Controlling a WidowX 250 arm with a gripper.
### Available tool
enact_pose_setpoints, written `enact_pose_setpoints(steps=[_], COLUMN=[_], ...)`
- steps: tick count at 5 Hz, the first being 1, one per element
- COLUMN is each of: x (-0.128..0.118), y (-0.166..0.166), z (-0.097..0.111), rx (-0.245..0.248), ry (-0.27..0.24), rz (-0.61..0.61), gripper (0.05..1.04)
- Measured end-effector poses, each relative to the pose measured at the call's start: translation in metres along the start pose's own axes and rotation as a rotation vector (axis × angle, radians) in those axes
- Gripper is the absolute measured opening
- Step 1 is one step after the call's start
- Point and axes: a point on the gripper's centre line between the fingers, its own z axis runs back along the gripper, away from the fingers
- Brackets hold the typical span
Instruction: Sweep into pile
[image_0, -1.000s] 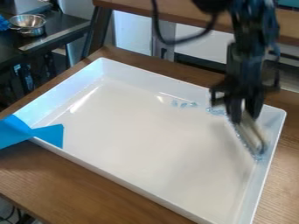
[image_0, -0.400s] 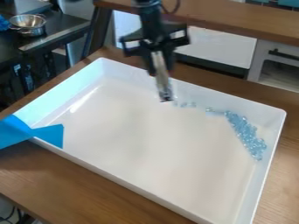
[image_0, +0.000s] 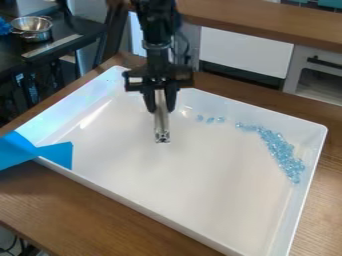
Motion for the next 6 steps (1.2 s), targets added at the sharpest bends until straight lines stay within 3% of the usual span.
enact_pose_setpoints(steps=[1, 2, 4, 6], x=[-0.007, -0.004, -0.007, -0.031], y=[-0.006, -0.016, -0.038, -0.074], z=[-0.022, -0.026, -0.026, -0.024], rx=[0.046, 0.060, 0.049, 0.011], ry=[0.019, 0.001, -0.013, 0.001], rz=[-0.014, -0.037, -0.075, -0.158], gripper=[0.338, 0.338, 0.337, 0.338])
